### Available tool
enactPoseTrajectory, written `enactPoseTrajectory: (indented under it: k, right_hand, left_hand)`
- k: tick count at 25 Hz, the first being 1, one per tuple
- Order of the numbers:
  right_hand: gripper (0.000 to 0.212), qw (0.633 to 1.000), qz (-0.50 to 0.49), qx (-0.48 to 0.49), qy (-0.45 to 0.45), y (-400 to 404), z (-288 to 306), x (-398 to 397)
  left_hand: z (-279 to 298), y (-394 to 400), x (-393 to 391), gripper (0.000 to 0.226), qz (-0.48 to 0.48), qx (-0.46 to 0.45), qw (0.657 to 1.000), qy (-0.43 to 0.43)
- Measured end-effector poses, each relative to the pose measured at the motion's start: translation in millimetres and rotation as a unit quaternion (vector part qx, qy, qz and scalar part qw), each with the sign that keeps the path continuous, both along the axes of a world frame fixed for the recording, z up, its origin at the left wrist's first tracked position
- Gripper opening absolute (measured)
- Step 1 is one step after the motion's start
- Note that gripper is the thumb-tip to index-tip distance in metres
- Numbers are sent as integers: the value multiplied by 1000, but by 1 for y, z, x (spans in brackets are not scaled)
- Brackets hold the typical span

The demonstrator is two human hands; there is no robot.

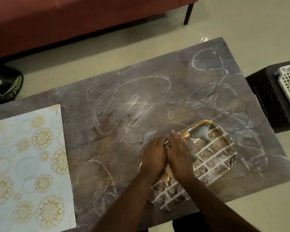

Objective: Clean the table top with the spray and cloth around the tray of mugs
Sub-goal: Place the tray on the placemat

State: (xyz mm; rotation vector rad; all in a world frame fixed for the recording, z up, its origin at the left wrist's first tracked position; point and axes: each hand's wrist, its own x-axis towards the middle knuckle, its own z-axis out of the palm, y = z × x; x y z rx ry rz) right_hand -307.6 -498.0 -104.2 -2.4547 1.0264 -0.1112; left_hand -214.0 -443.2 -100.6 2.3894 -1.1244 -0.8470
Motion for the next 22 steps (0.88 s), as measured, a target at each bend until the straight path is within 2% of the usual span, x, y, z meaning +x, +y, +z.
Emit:
enactPoseTrajectory:
  k: [4, 8, 11, 14, 16, 18, 22]
  right_hand:
    - [42, 1000, 8, -15, -12, 3, 4, 5]
    - [44, 990, 121, -28, -63, 29, 19, 60]
    - [48, 973, 217, -24, -77, 76, 22, 126]
    - [56, 943, 328, -21, -54, 148, 12, 184]
    - [59, 916, 400, -19, -33, 197, 5, 211]
    - [60, 893, 448, -22, -24, 245, 3, 235]
    - [60, 872, 488, -38, -10, 327, -1, 272]
  left_hand:
    - [12, 9, 2, 32, 16, -47, 997, 64]
    - [21, 59, 33, 34, 185, -124, 969, 105]
    - [25, 123, 81, 30, 324, -170, 929, 60]
    - [34, 213, 138, 13, 448, -132, 884, -18]
    - [38, 274, 170, 12, 517, -109, 847, -63]
    - [37, 332, 196, 13, 560, -89, 820, -82]
    - [28, 425, 228, 11, 600, -85, 793, -66]
